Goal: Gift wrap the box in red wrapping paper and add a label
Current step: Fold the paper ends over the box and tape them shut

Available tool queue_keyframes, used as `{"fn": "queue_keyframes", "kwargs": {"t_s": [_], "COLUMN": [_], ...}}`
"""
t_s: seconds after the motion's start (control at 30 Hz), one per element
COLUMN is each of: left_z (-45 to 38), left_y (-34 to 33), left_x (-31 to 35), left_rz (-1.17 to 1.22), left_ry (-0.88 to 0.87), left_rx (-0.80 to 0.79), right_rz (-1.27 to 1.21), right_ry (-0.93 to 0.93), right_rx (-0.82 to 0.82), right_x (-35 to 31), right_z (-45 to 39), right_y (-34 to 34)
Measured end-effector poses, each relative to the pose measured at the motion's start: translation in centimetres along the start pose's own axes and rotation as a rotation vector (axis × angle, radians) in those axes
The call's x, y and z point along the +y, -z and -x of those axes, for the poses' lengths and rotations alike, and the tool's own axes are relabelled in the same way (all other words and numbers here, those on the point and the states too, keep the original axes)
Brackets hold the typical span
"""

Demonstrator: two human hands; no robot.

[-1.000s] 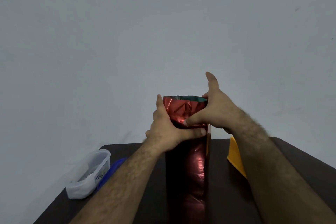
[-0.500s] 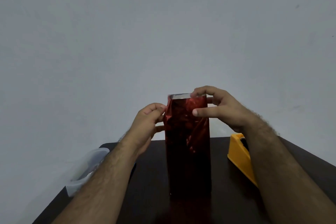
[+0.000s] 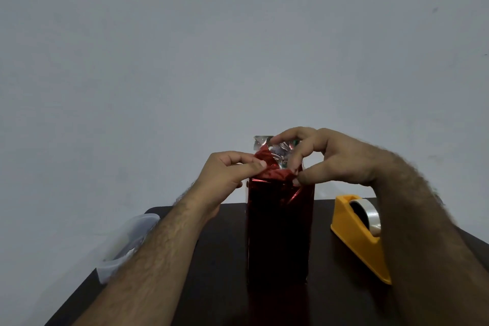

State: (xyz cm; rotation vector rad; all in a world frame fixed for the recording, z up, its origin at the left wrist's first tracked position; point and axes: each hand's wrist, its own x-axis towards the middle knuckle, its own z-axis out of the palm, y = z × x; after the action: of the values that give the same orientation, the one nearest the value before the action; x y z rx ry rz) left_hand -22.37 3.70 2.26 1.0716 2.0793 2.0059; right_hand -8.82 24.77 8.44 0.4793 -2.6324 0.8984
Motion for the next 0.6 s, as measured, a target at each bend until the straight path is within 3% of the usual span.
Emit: {"fn": "queue_keyframes", "kwargs": {"t_s": [0.33,0.6], "left_z": [0.2,0.4], "left_y": [-0.5,-0.2], "left_x": [0.6,1.0], "left_rz": [-0.025,-0.073], "left_ry": [0.031,-0.047], "left_rx": [-0.085,-0.17], "right_rz": [0.149,0.081], "right_ry": [-0.01,0.016], "right_rx": [-0.067,0.207], "right_x": [-2.2,-2.1], "right_z": [1.4,0.4], "right_y": [1.2,0.4]}}
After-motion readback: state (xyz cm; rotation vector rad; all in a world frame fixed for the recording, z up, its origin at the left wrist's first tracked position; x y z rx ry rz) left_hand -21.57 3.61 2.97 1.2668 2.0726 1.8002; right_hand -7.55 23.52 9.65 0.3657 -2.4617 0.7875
